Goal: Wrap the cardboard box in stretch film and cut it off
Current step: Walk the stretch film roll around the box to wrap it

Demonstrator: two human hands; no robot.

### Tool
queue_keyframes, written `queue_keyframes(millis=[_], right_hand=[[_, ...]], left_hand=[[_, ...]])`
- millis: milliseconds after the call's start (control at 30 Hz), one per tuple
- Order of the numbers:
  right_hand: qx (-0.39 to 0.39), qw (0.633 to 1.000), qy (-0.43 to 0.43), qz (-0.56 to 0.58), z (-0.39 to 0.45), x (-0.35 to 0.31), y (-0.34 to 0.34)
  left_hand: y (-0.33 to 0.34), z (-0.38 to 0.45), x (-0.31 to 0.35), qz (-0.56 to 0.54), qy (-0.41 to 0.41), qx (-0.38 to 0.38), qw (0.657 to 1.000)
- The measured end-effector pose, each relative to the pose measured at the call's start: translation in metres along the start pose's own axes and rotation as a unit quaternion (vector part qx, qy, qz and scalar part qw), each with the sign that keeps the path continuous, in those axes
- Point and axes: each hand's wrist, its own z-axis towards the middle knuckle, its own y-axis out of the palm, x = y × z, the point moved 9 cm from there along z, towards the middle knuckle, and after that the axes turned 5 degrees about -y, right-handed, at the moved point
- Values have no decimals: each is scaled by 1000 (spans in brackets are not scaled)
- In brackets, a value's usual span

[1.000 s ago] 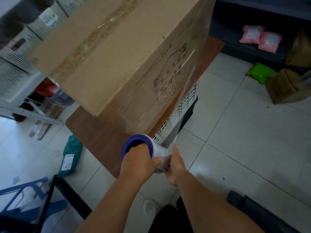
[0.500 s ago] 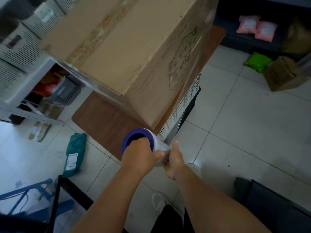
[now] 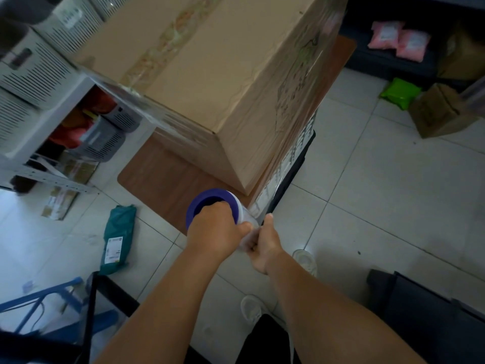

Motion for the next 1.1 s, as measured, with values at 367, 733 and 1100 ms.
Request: queue_keyframes(millis=[367, 733, 1100], right_hand=[[-9, 1000, 9, 24, 0, 36, 22], [33, 999, 6, 14, 8, 56, 33], [66, 998, -12, 10, 5, 59, 46]], left_hand=[[-7, 7, -25, 29, 11, 28, 999], [-5, 13, -42, 36, 16, 22, 999], [-12, 21, -53, 64, 7, 12, 998]])
